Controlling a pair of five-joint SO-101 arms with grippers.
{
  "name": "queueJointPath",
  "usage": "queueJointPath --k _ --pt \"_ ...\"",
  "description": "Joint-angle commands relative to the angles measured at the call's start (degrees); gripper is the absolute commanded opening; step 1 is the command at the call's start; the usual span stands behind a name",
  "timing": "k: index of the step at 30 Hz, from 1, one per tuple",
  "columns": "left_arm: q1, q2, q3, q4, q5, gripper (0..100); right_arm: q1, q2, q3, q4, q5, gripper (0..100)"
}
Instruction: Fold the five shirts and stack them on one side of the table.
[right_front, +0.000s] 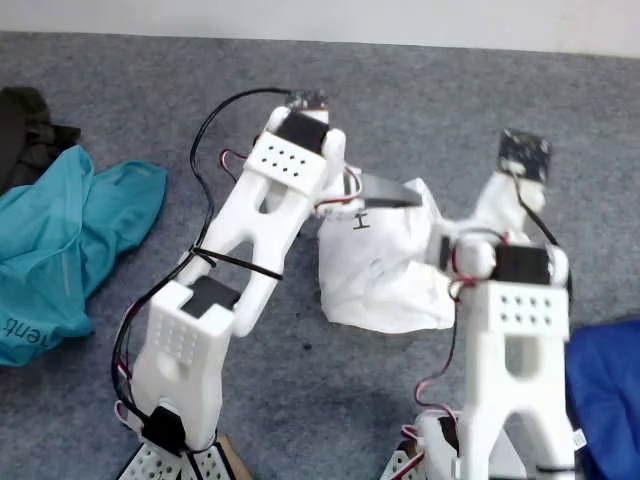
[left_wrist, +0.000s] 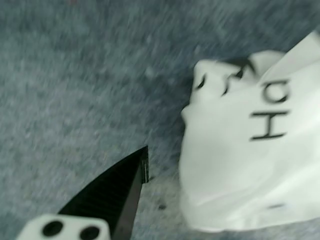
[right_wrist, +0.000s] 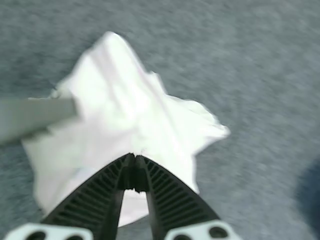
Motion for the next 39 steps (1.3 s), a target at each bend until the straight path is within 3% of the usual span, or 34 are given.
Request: queueJointPath --k 1,10,25,29,35,39 --pt "-0.57 -6.02 5.76 0.53 0.53 72 -5.76 1.8 -4.18 -4.79 -1.85 0.5" --pt "-0.75 -5.05 8.31 0.09 0.62 72 -8.31 1.8 5.76 -16.13 -1.41 0.5" --pt "0.04 -4.53 7.43 0.0 0.79 72 -8.13 1.8 7.16 -16.04 -1.49 0.5" --pt "-1.36 -4.62 6.64 0.09 8.18 72 -7.6 1.8 7.16 -15.96 -1.76 0.5" --pt "-2.86 -5.49 4.62 -0.79 8.26 72 -7.16 1.8 7.16 -15.96 -1.76 0.5" --pt "0.66 -4.97 5.85 -2.11 8.62 73 -7.16 1.8 7.16 -15.96 -1.76 0.5"
